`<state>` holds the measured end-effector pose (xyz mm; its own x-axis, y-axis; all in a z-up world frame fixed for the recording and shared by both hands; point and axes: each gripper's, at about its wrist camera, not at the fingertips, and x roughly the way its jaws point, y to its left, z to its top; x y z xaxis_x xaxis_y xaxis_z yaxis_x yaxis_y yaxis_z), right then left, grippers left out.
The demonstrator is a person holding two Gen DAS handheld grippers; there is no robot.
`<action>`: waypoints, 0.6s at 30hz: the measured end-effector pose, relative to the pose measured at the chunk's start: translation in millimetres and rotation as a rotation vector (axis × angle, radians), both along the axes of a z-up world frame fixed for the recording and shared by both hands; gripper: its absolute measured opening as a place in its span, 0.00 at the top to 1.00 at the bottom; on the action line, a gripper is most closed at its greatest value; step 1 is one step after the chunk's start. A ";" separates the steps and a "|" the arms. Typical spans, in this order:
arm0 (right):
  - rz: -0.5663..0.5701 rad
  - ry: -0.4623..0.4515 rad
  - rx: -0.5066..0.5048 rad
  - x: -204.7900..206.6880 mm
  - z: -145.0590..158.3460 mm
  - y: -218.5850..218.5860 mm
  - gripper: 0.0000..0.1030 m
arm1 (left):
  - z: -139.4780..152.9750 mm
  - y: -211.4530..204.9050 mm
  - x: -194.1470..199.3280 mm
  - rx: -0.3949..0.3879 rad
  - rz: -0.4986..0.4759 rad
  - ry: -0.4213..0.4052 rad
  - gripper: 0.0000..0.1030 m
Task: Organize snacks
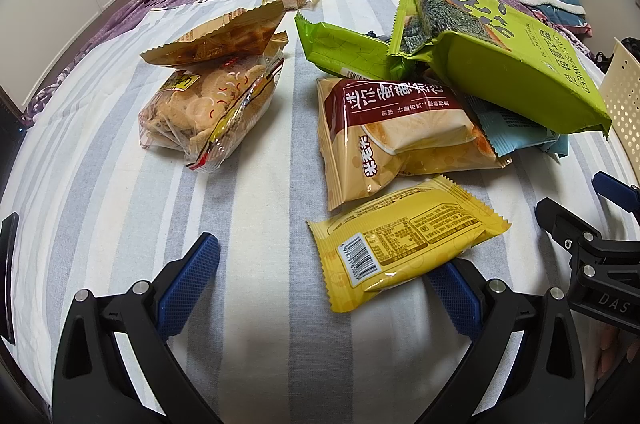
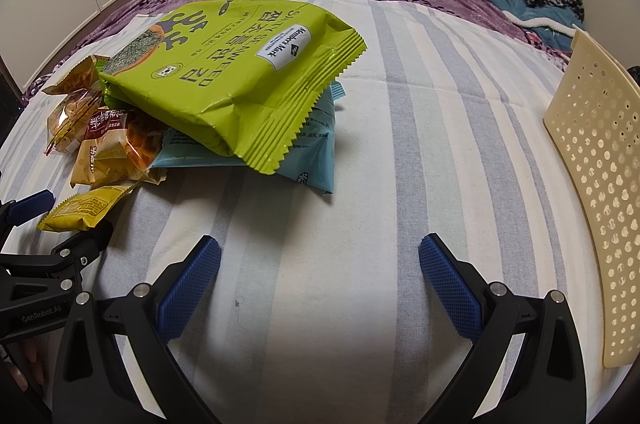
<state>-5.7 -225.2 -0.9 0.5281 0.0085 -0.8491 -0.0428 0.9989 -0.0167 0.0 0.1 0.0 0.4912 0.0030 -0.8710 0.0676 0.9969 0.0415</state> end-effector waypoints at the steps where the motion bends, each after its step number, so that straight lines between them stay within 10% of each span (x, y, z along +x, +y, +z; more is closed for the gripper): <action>1: 0.000 0.000 0.000 0.7 0.9 -0.4 0.05 | 0.1 0.0 0.0 0.000 0.000 0.000 0.02; 18: 0.003 -0.002 0.002 -0.4 2.1 -0.4 0.05 | 0.0 -0.2 0.1 0.001 0.000 -0.002 0.02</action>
<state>-6.0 -225.6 1.2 0.5301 0.0121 -0.8479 -0.0461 0.9988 -0.0146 0.1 -0.1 0.0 0.4926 0.0040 -0.8703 0.0676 0.9968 0.0428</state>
